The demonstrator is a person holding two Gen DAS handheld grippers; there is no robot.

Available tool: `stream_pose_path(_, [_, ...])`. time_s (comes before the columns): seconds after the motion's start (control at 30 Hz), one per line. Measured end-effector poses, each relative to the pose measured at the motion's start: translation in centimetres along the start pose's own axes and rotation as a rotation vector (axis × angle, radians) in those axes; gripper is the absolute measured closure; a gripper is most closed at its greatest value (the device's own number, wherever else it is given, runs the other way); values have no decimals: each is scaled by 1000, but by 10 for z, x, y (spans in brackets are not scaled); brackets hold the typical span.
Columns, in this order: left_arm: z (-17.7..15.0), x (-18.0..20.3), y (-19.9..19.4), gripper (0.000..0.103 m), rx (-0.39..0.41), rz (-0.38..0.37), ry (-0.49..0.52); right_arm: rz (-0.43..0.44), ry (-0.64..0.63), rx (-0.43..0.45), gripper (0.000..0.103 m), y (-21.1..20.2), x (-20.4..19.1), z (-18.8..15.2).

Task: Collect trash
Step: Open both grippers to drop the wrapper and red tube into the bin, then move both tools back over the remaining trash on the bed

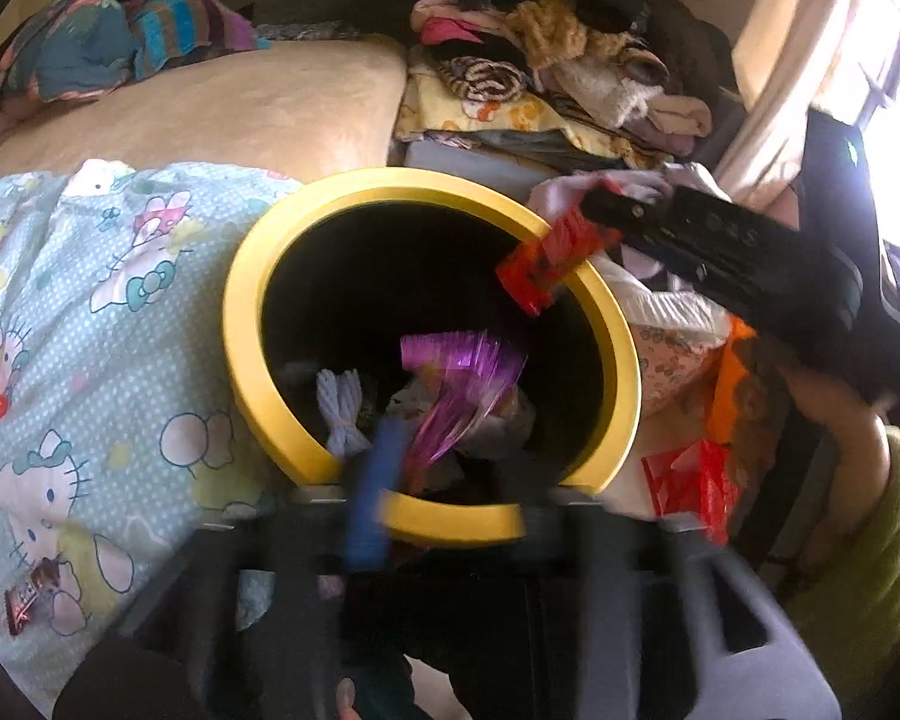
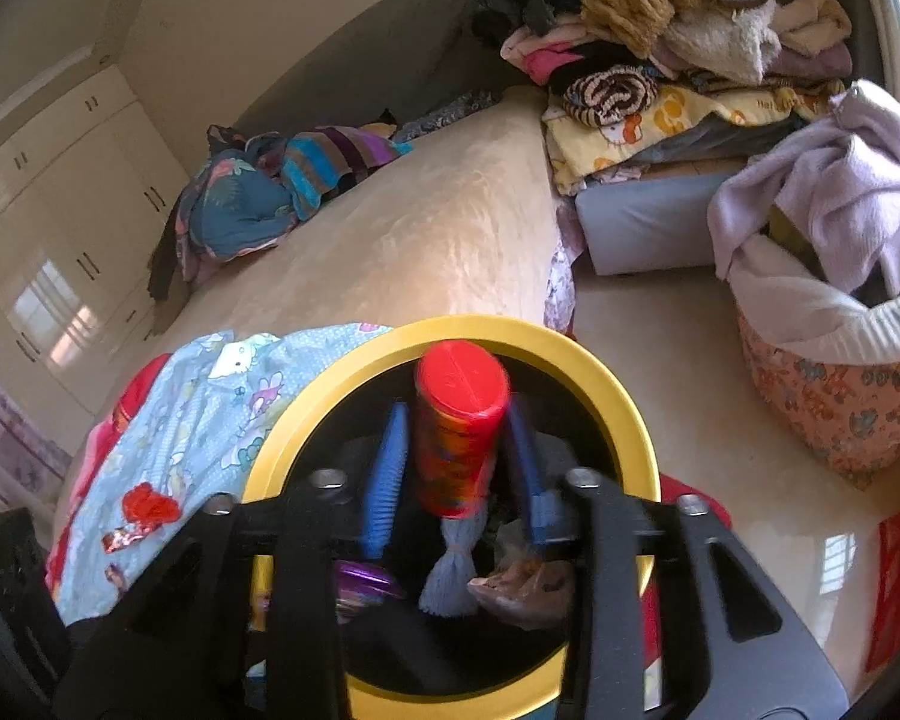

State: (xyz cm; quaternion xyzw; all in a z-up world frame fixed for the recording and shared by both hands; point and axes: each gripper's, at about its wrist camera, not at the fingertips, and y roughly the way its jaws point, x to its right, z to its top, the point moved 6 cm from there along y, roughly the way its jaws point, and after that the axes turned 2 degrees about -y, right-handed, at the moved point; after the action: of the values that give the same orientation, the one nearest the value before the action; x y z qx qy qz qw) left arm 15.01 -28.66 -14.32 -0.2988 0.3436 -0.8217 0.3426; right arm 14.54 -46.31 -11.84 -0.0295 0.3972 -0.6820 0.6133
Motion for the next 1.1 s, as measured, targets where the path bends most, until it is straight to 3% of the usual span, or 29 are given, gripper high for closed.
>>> stream_pose_path(0.03, [1,-1,-4,35,15,3,-4,0,9,7,54,-1,2,0])
stream_pose_path(0.1, [2,-2,-12,29,39,11,0,-13,9,17,52,-2,4,0])
stream_pose_path(0.17, [0,-4,-18,11,53,23,-6,-22,5,18,49,-2,4,0])
stream_pose_path(0.2, [-1,-6,-20,9,58,23,-13,-24,4,18,48,-2,3,0])
stream_pose_path(0.6, [-8,-43,-66,7,191,132,-91,-5,-110,24,39,-6,-37,-10])
stream_pose_path(0.77, [-4,-56,-96,7,285,214,-86,25,-161,30,36,-10,-61,-14])
stream_pose_path(1.1, [-6,-83,-138,7,381,294,-146,95,-240,17,32,-18,-107,-28])
